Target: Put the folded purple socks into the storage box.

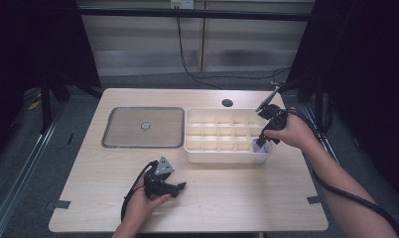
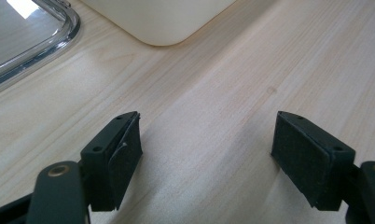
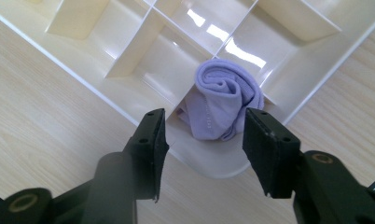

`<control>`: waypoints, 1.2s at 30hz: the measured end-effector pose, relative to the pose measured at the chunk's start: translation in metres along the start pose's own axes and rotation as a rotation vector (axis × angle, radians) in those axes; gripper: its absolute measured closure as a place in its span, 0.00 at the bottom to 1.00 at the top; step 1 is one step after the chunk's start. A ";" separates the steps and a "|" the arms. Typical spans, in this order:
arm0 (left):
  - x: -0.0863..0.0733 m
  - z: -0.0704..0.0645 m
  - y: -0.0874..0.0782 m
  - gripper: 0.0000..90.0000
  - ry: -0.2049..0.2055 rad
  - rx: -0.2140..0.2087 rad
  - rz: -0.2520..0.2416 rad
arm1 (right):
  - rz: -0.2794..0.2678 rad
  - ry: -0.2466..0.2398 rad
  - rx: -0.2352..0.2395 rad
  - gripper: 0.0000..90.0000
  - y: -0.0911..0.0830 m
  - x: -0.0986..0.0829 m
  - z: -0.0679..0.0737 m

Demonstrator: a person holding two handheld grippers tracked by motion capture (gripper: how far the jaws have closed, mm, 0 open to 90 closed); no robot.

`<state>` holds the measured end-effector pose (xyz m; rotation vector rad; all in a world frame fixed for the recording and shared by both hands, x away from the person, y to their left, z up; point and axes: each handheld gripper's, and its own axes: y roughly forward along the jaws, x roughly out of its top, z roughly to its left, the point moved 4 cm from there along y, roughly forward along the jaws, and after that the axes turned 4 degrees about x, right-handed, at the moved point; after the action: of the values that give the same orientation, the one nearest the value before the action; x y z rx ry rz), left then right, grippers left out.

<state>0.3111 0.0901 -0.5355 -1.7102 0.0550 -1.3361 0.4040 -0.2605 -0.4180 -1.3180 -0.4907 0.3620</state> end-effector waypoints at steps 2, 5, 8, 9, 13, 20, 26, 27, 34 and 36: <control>0.000 0.000 0.000 0.26 0.000 -0.001 0.000 | 0.007 -0.003 0.001 0.51 0.000 -0.001 0.000; 0.000 0.000 0.000 0.26 -0.005 -0.002 -0.003 | 0.000 -0.001 0.007 0.49 -0.001 -0.002 0.001; 0.000 0.000 0.000 0.26 -0.006 0.000 -0.003 | -0.002 -0.006 0.007 0.47 -0.004 -0.003 0.002; 0.000 0.000 0.000 0.26 -0.005 0.000 -0.003 | -0.003 -0.008 0.010 0.47 -0.005 -0.003 0.002; 0.000 -0.001 0.000 0.26 -0.003 0.000 -0.001 | 0.001 -0.023 -0.002 0.45 -0.007 -0.004 0.004; 0.000 -0.001 0.000 0.26 -0.003 0.001 -0.002 | -0.012 -0.058 -0.001 0.41 -0.013 -0.001 0.014; 0.000 -0.001 0.000 0.26 -0.003 0.000 -0.003 | -0.011 -0.097 0.000 0.35 -0.015 0.002 0.024; 0.000 -0.001 0.000 0.26 -0.003 0.000 -0.003 | -0.012 -0.102 0.000 0.35 -0.015 0.002 0.026; 0.000 -0.001 0.000 0.26 -0.003 -0.001 -0.004 | -0.006 -0.155 0.012 0.28 -0.015 0.001 0.038; 0.000 -0.001 0.000 0.26 -0.003 -0.001 -0.005 | -0.006 -0.168 0.027 0.27 -0.014 0.000 0.042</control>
<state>0.3101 0.0898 -0.5355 -1.7141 0.0491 -1.3373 0.3814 -0.2292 -0.3969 -1.2654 -0.6289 0.4754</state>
